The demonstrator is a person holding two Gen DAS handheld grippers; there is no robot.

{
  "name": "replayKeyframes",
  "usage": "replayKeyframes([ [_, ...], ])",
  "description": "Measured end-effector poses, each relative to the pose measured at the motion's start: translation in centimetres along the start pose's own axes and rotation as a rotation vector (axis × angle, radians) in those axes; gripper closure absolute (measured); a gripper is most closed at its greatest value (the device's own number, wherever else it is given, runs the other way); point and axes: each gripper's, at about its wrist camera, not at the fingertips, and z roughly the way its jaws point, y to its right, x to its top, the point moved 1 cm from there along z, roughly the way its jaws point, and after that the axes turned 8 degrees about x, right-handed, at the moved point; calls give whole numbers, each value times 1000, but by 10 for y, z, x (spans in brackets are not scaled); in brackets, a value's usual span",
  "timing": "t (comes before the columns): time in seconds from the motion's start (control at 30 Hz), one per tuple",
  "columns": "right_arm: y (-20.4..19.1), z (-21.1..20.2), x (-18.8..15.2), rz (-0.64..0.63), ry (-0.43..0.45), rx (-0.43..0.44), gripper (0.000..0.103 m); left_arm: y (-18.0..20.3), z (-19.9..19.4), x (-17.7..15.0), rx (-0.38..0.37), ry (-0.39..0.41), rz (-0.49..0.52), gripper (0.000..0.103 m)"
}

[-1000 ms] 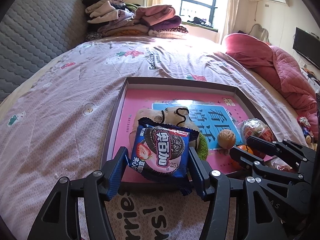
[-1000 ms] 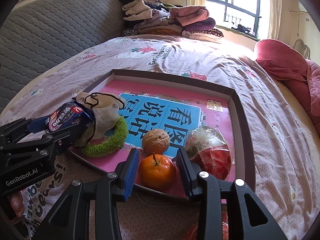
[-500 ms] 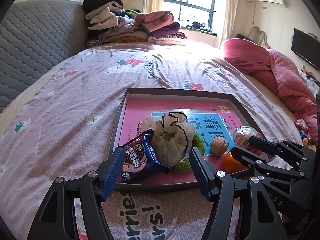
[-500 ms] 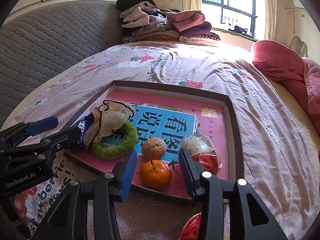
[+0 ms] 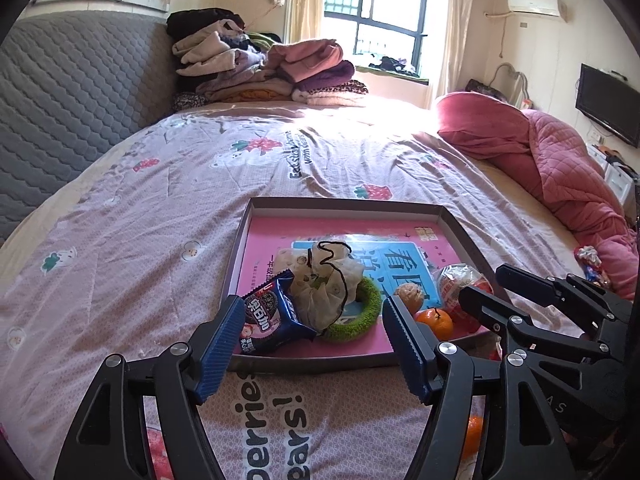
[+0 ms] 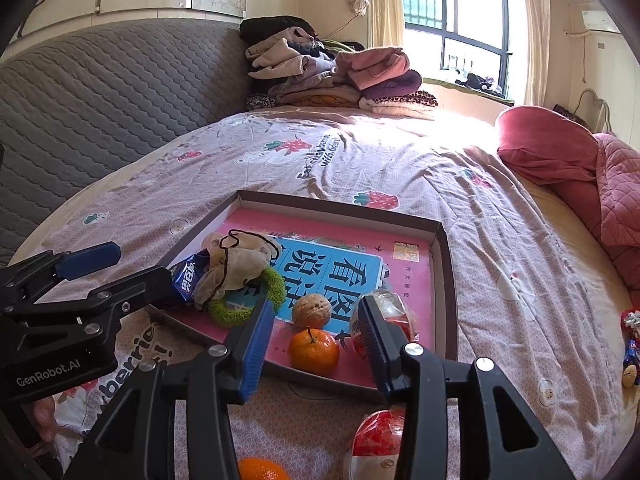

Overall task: Organize objects
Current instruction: 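Withdraw both open tools from the tray toward the items on the bedspread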

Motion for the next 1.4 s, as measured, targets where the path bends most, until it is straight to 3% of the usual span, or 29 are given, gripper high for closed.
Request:
replayKeyframes([
  [0.4, -3, -39, 0, 1, 56, 8, 48, 7, -35, 0, -20, 29, 6, 30],
  [1.4, 0, -107, -9, -1, 170, 8, 40, 15, -98, -10, -21, 82, 9, 29],
])
